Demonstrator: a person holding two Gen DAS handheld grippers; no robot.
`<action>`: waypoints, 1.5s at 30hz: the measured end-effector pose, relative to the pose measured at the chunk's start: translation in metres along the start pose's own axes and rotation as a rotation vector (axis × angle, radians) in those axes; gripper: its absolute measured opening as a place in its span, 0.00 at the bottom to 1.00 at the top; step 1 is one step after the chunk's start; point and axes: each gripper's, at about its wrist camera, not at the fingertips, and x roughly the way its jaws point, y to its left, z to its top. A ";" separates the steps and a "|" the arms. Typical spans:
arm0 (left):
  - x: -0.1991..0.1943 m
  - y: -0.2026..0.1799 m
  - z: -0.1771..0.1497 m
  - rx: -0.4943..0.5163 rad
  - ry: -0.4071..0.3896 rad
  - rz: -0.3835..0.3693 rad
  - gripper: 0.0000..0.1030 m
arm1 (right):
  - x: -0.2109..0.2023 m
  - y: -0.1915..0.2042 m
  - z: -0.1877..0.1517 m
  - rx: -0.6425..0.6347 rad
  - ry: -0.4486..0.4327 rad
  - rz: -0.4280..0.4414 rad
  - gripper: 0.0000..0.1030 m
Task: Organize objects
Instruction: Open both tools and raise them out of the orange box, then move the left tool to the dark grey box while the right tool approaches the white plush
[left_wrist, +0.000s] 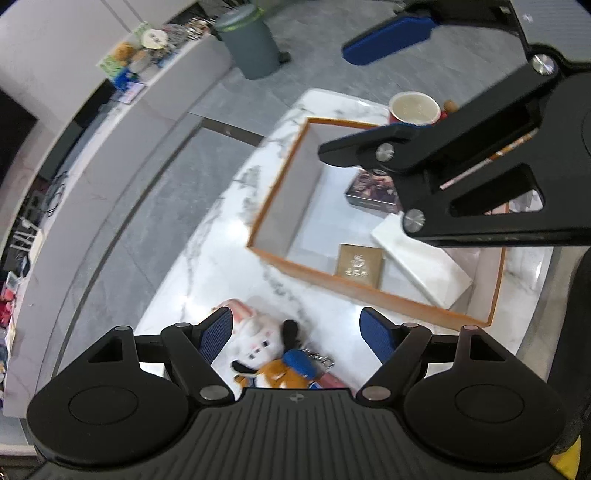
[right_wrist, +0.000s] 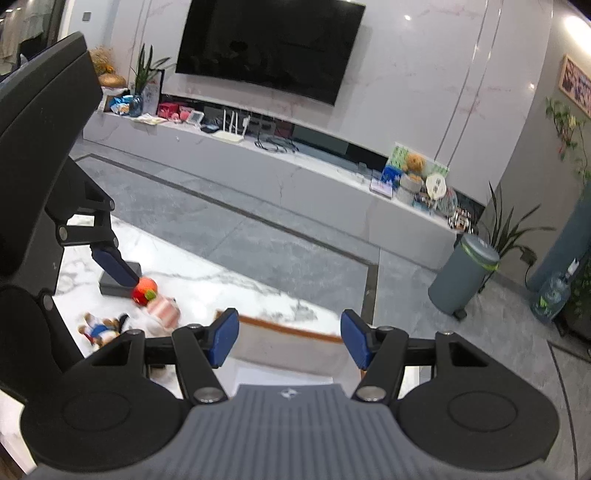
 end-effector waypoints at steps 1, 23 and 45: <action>-0.005 0.004 -0.005 -0.013 -0.014 0.008 0.89 | -0.003 0.005 0.004 -0.006 -0.007 -0.001 0.61; -0.006 0.094 -0.121 -0.300 -0.142 0.093 0.89 | 0.015 0.129 0.013 -0.034 -0.024 0.054 0.63; 0.112 0.178 -0.189 -0.841 -0.169 0.031 0.89 | 0.159 0.175 -0.048 0.176 0.136 0.117 0.67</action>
